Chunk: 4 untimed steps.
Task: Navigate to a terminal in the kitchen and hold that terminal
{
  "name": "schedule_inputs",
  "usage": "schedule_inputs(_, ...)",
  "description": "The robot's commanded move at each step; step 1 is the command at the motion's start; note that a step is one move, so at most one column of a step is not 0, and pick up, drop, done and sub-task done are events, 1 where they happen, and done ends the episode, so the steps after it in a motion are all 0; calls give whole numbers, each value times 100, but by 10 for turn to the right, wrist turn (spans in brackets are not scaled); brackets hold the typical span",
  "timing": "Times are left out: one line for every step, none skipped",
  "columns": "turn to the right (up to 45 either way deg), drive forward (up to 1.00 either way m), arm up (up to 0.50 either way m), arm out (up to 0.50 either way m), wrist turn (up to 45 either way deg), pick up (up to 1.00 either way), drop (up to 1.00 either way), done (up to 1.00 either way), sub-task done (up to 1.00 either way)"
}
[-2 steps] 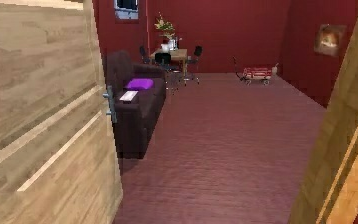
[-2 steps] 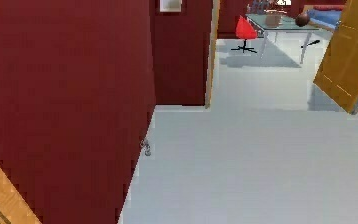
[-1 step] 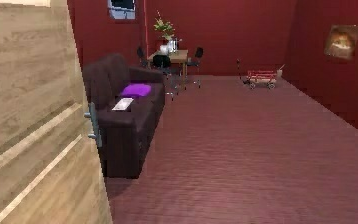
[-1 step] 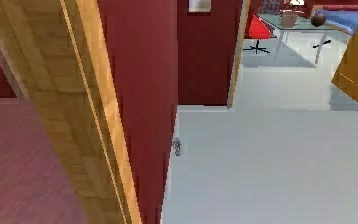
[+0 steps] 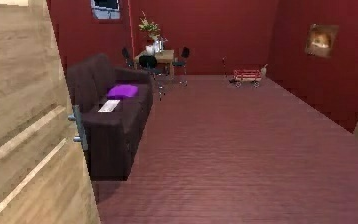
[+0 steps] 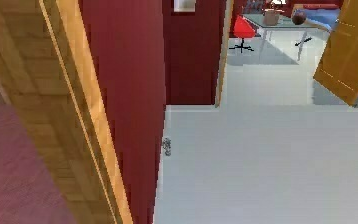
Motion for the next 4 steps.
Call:
schedule_inputs(0, 45, 0, 0, 0, 0, 0, 0, 0)
schedule_inputs(450, 0, 0, 0, 0, 0, 0, 0, 0)
schedule_inputs(30, 0, 0, 0, 0, 0, 0, 0, 0)
schedule_inputs(120, 0, 0, 0, 0, 0, 0, 0, 0)
